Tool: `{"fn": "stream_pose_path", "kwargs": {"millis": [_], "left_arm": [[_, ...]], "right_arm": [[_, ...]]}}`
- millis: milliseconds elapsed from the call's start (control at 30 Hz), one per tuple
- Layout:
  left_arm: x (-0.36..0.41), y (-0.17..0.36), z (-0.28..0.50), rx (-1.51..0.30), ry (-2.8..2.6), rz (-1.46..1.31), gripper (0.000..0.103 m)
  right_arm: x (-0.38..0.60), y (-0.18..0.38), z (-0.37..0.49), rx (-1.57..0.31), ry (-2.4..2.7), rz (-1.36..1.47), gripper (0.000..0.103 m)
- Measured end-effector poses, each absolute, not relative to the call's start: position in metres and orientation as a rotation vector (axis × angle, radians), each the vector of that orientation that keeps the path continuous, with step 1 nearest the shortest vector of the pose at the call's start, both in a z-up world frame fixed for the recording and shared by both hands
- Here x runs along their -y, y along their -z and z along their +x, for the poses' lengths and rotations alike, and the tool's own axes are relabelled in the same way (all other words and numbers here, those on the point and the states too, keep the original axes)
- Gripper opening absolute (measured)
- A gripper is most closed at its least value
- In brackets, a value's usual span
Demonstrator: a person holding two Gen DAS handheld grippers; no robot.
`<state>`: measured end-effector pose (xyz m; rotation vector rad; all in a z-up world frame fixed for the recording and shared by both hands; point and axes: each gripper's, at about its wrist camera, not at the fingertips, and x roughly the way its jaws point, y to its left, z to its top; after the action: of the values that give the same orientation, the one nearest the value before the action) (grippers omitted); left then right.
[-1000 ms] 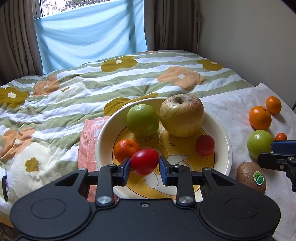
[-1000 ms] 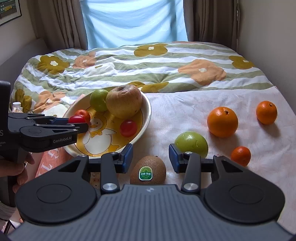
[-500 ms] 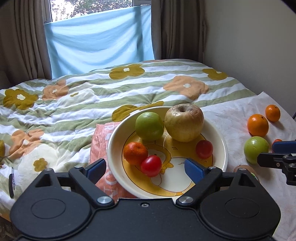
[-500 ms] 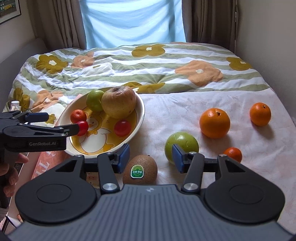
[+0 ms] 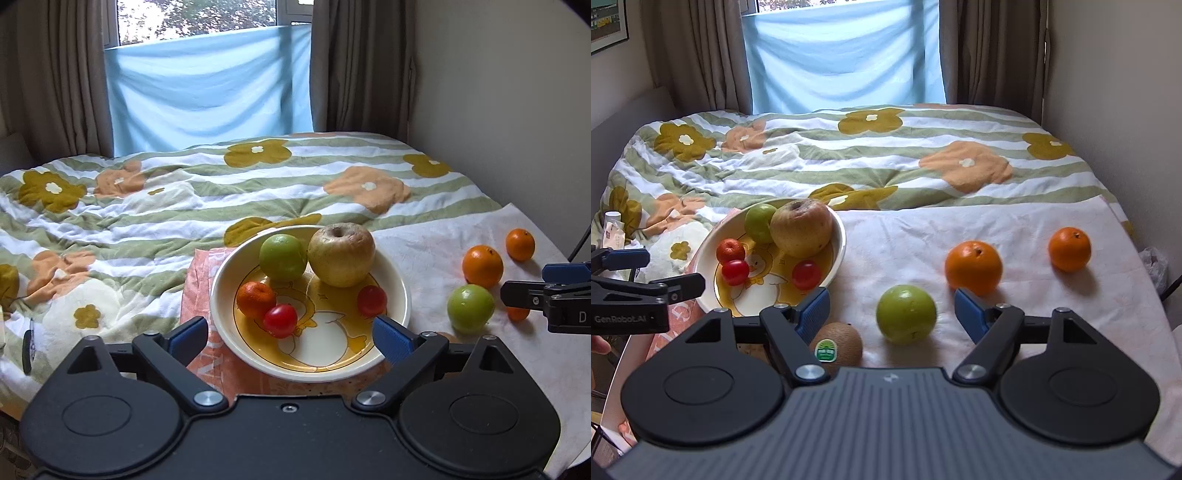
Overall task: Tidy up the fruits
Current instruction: 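Grasp the kiwi with the left gripper while the right gripper moves toward a tangerine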
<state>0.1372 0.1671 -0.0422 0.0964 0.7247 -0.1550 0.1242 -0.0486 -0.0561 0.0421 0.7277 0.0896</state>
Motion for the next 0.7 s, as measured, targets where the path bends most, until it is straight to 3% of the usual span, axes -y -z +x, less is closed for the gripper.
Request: {"fn": "stream_pose_path", "kwargs": {"millis": [367, 467, 700], "left_arm": [[-0.122, 0.015, 0.089, -0.690, 0.059, 0.066, 0.101], [-0.105, 0.015, 0.079, -0.684, 0.049, 0.063, 0.101], [-0.063, 0.026, 0.066, -0.676, 0.032, 0.073, 0.101]], "right_arm": [[0.103, 0.034, 0.106, -0.711, -0.165, 0.016, 0.090], [0.121, 0.032, 0.102, -0.704, -0.181, -0.008, 0.098], [0.161, 0.040, 0.101, -0.713, -0.230, -0.051, 0.098]]}}
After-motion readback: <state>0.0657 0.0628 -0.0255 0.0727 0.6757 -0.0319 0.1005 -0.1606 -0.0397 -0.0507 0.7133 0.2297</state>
